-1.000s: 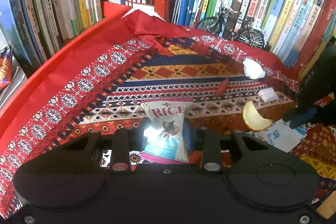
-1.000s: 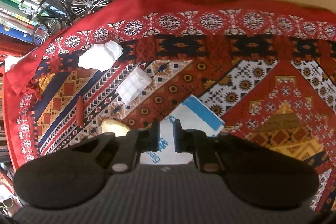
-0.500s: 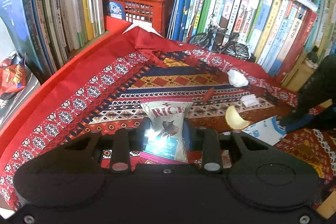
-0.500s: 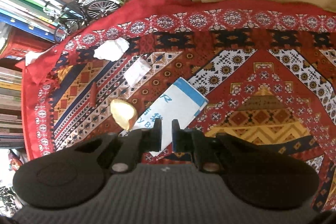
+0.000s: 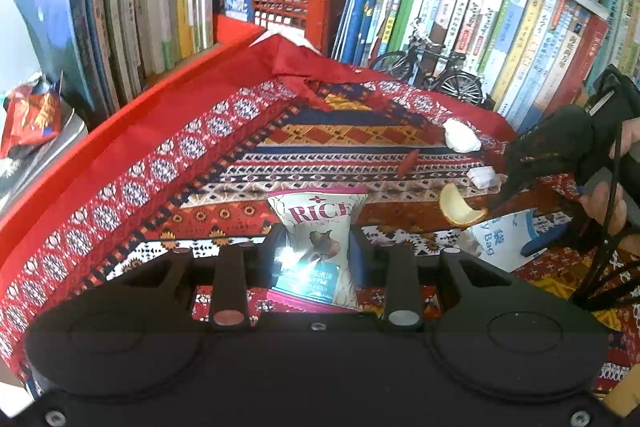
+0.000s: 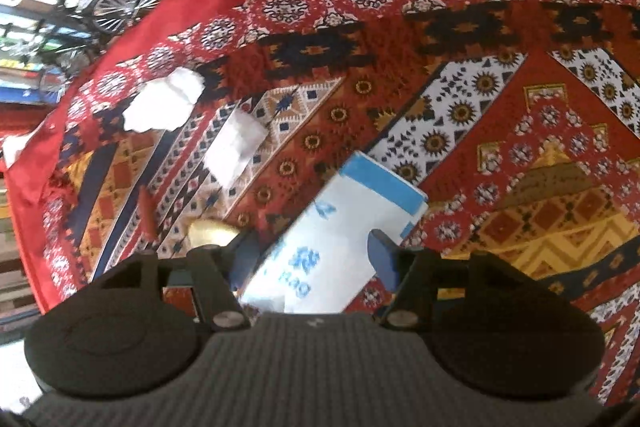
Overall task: Collect trash
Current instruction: 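Grasp the white-blue packet with the right tool while the left tool holds the RICE bag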
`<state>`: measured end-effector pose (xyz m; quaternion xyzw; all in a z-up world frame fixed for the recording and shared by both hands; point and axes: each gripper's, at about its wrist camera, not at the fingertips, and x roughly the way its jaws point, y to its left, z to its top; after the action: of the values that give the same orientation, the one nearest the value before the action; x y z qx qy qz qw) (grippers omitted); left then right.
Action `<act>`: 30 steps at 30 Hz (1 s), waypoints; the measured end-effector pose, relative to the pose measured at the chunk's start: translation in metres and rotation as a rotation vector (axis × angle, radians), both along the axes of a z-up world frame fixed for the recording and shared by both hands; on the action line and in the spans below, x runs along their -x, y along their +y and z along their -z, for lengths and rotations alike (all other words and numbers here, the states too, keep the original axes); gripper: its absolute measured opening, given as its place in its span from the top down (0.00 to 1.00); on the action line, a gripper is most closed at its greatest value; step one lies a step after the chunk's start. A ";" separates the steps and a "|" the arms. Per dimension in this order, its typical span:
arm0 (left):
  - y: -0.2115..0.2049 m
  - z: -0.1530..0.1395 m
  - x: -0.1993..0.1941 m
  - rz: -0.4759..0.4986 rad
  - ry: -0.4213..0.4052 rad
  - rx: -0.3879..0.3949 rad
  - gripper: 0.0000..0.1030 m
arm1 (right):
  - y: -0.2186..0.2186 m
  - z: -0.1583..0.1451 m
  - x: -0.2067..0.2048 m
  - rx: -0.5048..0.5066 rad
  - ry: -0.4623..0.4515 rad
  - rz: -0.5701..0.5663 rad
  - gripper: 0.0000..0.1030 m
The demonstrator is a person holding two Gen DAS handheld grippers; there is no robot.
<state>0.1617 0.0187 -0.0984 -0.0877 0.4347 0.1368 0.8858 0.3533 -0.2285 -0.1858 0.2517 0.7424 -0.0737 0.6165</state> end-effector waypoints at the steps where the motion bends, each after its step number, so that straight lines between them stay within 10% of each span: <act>1: 0.002 0.002 0.000 -0.004 0.002 0.004 0.70 | 0.002 0.001 -0.002 0.003 0.007 0.001 0.26; 6: 0.003 0.007 -0.004 -0.008 0.007 0.016 0.70 | 0.010 -0.003 -0.003 0.039 0.002 -0.021 0.55; 8: 0.002 0.005 -0.006 0.000 0.001 0.017 0.70 | 0.010 -0.006 0.000 0.015 0.002 -0.033 0.81; 30: -0.031 -0.042 0.014 0.081 -0.083 0.038 0.70 | -0.031 -0.085 0.057 -0.071 -0.118 -0.073 0.96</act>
<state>0.1476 -0.0122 -0.0563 -0.0926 0.4033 0.0890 0.9060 0.2960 -0.2593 -0.1006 0.2501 0.7157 -0.0099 0.6520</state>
